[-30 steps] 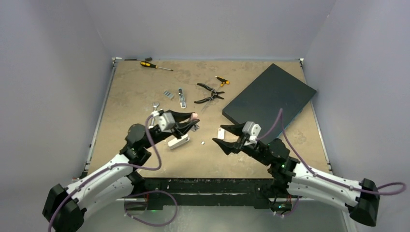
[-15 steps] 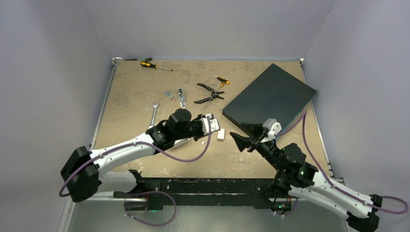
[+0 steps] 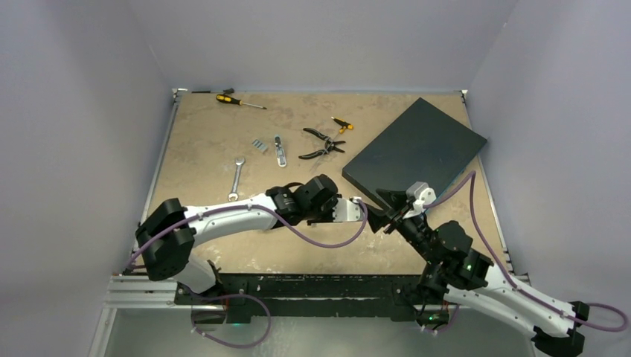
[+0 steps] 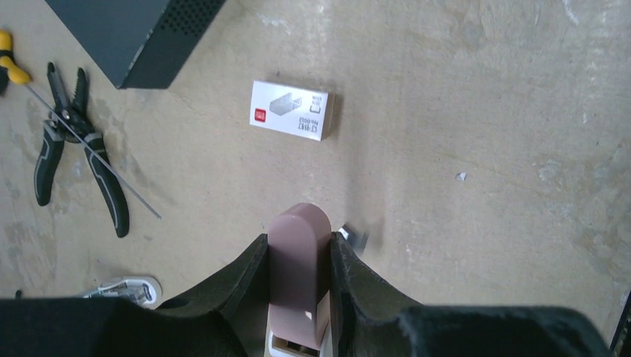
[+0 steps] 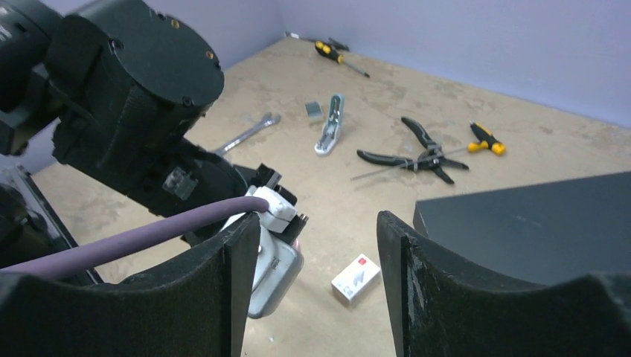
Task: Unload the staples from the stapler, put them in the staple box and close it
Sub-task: Unload the staple at the center of the board.
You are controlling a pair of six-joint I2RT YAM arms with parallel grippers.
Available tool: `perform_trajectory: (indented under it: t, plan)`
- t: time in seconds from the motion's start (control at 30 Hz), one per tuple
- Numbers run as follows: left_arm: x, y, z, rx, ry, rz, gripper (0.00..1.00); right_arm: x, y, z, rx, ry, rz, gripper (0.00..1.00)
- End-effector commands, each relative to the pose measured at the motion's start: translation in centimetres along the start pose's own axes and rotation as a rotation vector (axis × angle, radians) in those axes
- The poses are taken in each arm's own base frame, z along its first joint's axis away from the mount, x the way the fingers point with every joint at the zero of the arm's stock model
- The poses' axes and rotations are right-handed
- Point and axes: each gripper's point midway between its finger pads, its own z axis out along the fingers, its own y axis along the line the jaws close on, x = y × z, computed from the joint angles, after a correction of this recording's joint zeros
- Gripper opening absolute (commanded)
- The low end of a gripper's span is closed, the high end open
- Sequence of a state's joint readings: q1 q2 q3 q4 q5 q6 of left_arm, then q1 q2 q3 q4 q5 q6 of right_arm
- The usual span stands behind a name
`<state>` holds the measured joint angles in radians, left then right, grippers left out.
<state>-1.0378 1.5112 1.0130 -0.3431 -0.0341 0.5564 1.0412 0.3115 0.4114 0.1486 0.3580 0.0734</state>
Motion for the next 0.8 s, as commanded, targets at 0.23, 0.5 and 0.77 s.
perform_trajectory:
  t: [0.23,0.5,0.77]
  plan:
    - [0.7,0.3,-0.5,-0.019,0.152,0.106,0.0,-2.4,-0.5,-0.6,0.029,-0.055,0.043,0.62]
    - [-6.3,3.0,-7.3,-0.222,-0.331,-0.073,0.0,-3.8,0.8,-1.4,-0.064,-0.109,0.028,0.62]
    - [-9.0,3.0,-19.7,-0.364,-0.905,-0.237,0.0,-6.4,4.0,-2.5,-0.263,-0.22,0.013,0.65]
